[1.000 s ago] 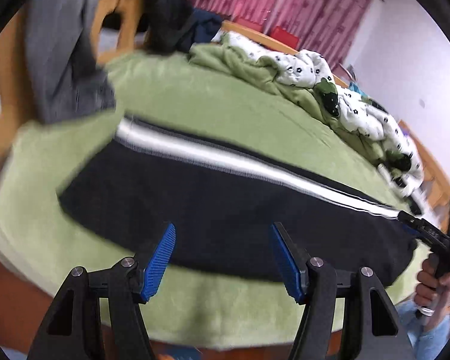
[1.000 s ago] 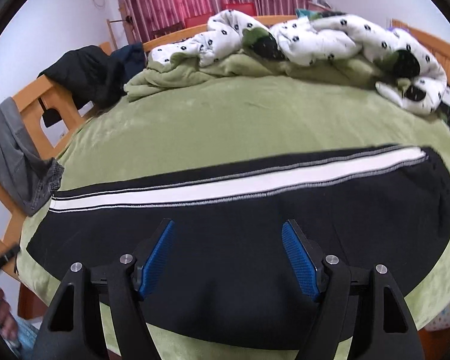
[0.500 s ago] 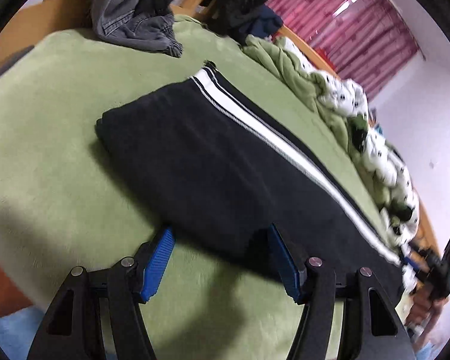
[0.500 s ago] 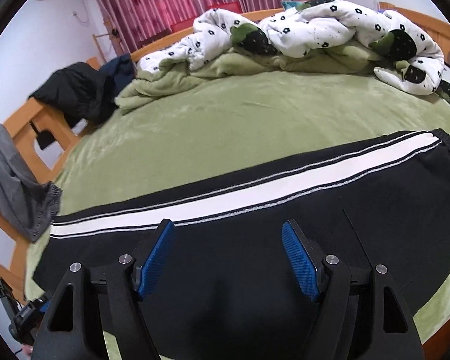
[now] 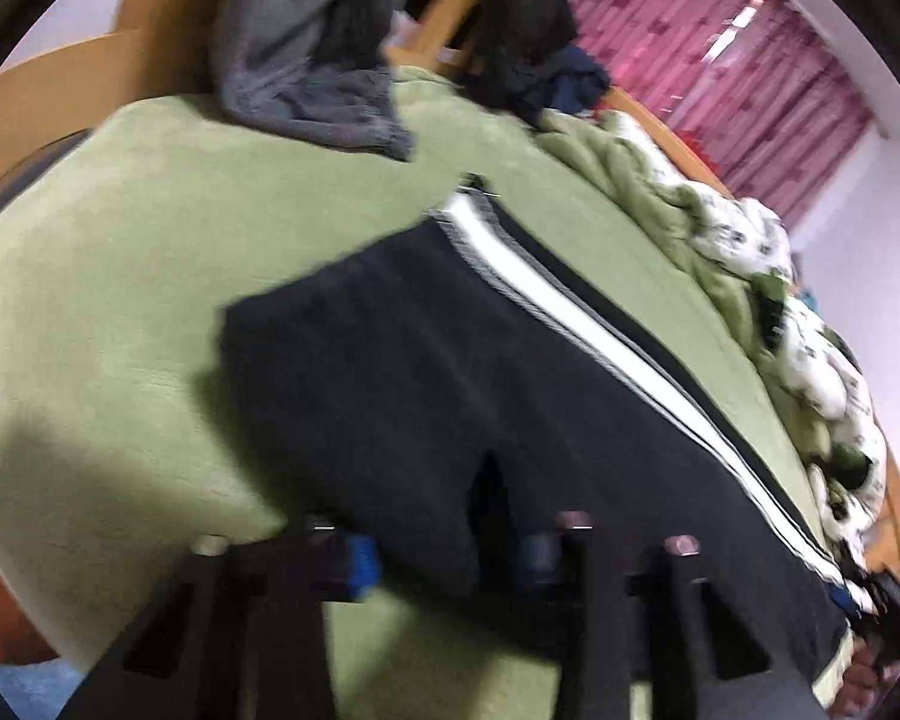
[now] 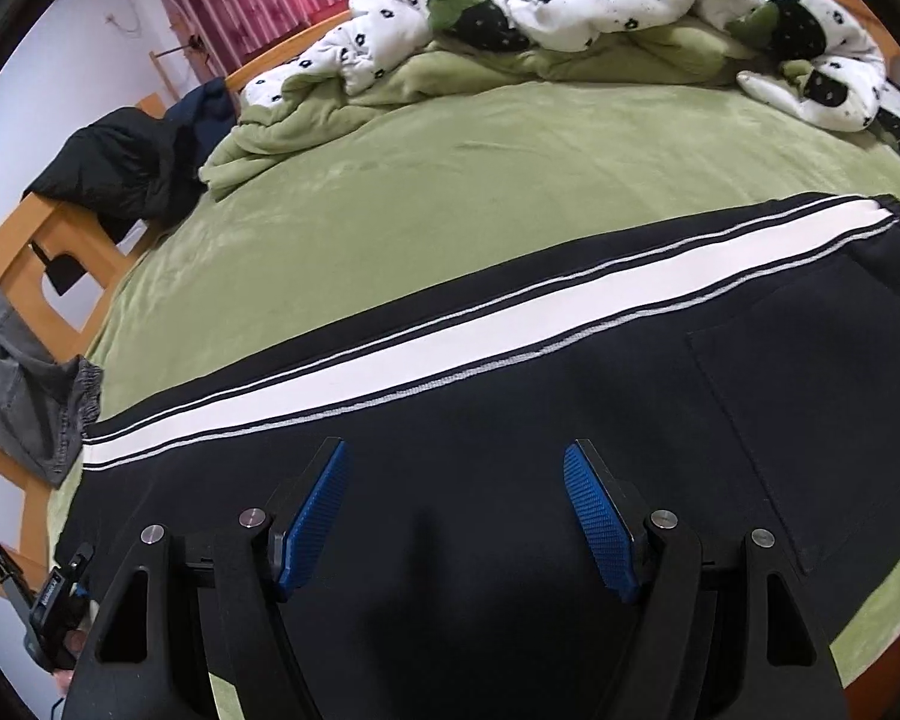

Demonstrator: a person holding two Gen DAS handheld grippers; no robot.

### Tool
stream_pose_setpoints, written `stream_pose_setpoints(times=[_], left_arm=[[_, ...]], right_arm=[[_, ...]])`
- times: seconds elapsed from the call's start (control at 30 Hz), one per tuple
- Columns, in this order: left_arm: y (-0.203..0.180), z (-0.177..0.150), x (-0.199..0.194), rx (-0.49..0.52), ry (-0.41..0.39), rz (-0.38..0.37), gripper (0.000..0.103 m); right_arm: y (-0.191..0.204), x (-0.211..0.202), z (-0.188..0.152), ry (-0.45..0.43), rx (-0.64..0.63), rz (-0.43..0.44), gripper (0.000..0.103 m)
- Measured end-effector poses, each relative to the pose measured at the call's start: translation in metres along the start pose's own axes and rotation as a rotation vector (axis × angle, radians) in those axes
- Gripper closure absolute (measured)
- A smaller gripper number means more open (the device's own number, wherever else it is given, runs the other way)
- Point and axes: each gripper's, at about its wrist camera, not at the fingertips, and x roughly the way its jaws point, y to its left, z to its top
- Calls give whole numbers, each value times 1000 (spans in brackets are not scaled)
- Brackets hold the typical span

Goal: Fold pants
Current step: 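Grasp the leg with the left tool, fold it over the other leg, release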

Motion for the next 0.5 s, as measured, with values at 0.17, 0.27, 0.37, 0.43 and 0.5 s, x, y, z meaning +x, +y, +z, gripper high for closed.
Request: stream_pose_setpoints(times=[0.17,0.27,0.37,0.43,0.5], left_arm=[[24,11,0,-162,64,-96,83],[29,12,-1,-206,58,-104,88],[5,9,-8,-108,15,3,92],[-23,7,-20,12,-48,99,93],[-50,8,-31,117,-98,150,94]], right_arm=[[-3,-16,-7,-33,-23,-19,30],[-3,-30,-10,-69,-46,-26,30],[-6,-44,-13,-102,-69,-20,30],[-11,-51,-13,-114,-75,-19,30],[-17,-57,-14,-122,-75,-12,30]])
